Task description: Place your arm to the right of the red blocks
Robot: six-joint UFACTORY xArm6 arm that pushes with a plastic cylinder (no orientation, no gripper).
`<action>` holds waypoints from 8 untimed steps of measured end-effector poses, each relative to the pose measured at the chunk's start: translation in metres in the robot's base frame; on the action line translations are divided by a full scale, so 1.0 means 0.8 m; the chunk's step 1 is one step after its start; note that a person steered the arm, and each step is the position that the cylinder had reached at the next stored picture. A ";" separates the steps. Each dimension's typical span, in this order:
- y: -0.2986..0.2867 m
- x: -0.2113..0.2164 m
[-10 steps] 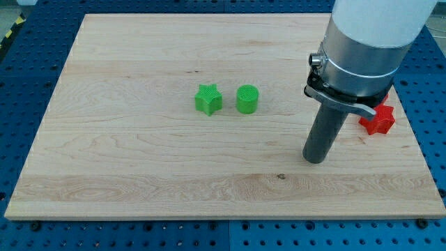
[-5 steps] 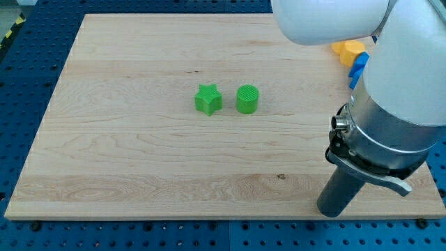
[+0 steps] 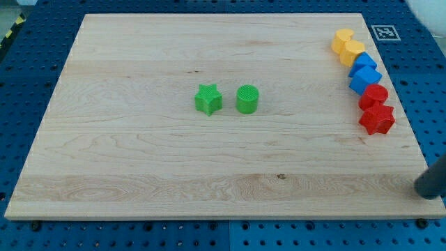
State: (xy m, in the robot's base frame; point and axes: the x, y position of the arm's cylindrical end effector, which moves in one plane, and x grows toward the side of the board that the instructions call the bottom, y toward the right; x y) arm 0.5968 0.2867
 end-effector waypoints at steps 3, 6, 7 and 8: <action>0.072 -0.018; 0.072 -0.070; 0.067 -0.134; 0.063 -0.153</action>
